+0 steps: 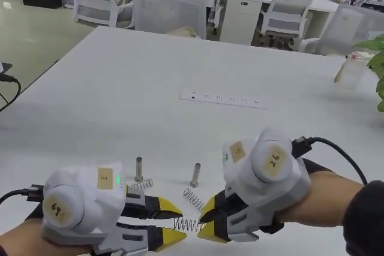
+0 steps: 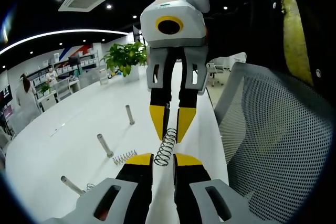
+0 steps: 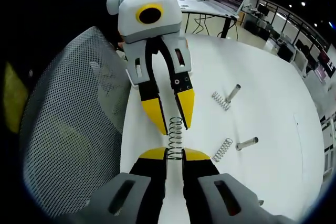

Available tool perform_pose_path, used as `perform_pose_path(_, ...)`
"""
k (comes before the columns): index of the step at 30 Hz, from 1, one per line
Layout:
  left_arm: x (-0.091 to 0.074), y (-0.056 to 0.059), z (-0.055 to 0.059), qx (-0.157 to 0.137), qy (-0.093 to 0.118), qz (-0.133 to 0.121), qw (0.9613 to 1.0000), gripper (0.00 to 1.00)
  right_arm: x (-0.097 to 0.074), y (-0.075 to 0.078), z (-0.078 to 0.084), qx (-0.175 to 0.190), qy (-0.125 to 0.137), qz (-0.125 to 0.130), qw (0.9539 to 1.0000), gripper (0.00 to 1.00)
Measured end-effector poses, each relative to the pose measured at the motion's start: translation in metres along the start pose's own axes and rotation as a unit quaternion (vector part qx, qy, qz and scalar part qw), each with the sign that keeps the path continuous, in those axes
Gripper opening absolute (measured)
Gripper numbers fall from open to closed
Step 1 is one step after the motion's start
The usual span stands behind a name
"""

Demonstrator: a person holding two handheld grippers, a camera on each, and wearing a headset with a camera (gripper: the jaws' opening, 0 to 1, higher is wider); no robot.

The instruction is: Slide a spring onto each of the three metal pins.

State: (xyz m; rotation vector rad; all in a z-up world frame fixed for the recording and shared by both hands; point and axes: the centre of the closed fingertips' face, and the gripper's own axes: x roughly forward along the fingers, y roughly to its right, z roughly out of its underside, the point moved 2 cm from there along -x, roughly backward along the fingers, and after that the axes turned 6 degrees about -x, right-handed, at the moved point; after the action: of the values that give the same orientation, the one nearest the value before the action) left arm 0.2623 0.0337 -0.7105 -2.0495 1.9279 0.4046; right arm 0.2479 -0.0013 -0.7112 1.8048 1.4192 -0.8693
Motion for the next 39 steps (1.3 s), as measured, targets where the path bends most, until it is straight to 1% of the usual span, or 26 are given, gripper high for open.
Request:
perform_pose_path(8,0.001,0.003,0.003,0.013,-0.014,0.004,0.9998,0.04,0.000,-0.004,0.000,-0.005,-0.004,-0.009,0.9999,0.08)
perform_pose_path(16,0.000,0.005,0.003,0.021,-0.013,0.009,0.9997,0.03,-0.003,-0.006,-0.001,-0.008,-0.005,-0.012,0.9999,0.08)
perform_pose_path(23,0.000,0.005,0.002,0.024,-0.013,0.008,0.9996,0.03,-0.007,-0.006,-0.005,-0.004,0.004,-0.010,0.9999,0.08)
perform_pose_path(28,0.000,0.004,0.000,0.021,-0.007,0.008,0.9997,0.03,-0.011,-0.004,-0.007,-0.002,0.015,-0.006,0.9999,0.08)
perform_pose_path(30,0.000,0.004,0.000,0.020,-0.005,0.007,0.9998,0.03,-0.014,-0.003,-0.010,0.003,0.024,-0.005,0.9997,0.08)
perform_pose_path(32,0.000,0.004,-0.001,0.020,-0.002,0.007,0.9998,0.03,-0.015,-0.002,-0.011,0.002,0.024,-0.004,0.9997,0.08)
perform_pose_path(39,0.001,0.003,0.000,0.019,-0.002,0.007,0.9998,0.03,-0.018,-0.002,-0.018,0.003,0.034,-0.003,0.9994,0.08)
